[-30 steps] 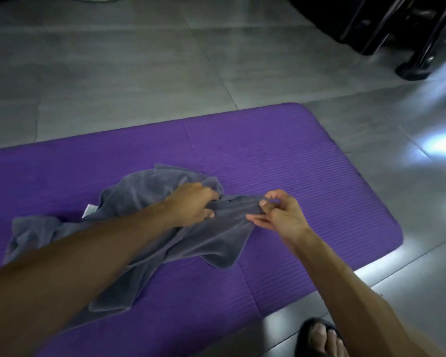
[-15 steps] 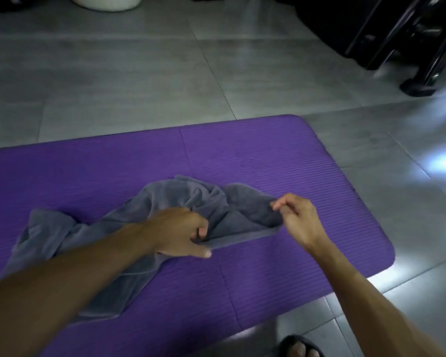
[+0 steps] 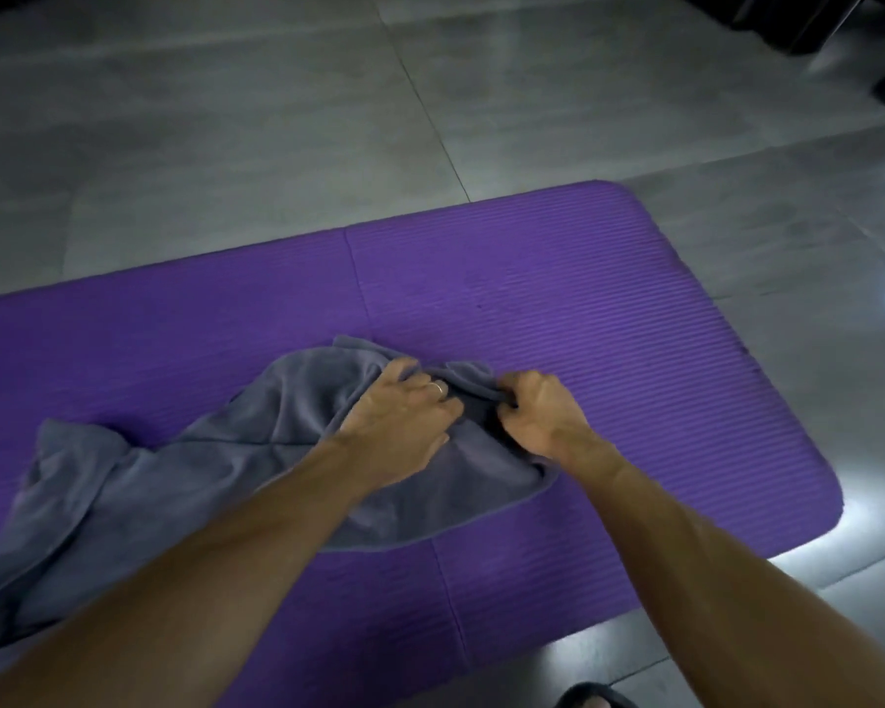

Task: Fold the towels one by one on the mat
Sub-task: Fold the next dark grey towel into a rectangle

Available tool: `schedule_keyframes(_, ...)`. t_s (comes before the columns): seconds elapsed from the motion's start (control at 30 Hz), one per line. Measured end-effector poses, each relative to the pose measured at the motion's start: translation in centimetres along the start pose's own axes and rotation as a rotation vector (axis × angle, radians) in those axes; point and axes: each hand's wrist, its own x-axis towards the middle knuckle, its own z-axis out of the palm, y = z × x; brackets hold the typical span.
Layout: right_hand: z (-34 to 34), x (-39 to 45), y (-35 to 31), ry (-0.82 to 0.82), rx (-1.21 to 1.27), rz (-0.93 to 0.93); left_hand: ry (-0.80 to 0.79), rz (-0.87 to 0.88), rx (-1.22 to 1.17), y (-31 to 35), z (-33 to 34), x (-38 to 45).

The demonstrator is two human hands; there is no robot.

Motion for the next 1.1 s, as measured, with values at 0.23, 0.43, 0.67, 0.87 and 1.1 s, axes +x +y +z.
schedule_keyframes(0.23, -6.0, -2.3, 6.9, 0.419, 0.198, 0.417, 0.024, -0.018, -0.128, 2.3, -0.9, -3.2)
schedule_keyframes(0.43, -4.2, -2.0, 7.0, 0.221, 0.019, 0.301, 0.019, -0.142, -0.119, 4.5, -2.4, 0.3)
schedule_keyframes(0.67, -0.9, 1.7, 2.2, -0.006, -0.242, -0.1, -0.488, -0.157, -0.047, -1.0, -1.0, 6.1)
schedule_keyframes(0.87, -1.5, 0.1, 6.7, -0.114, -0.197, -0.023, -0.318, -0.166, -0.025, 0.0, -1.7, 2.6)
schedule_keyframes(1.1, -6.2, -3.1, 12.0, 0.573, 0.188, 0.493, 0.04, -0.032, 0.024, 2.4, -0.3, -0.5)
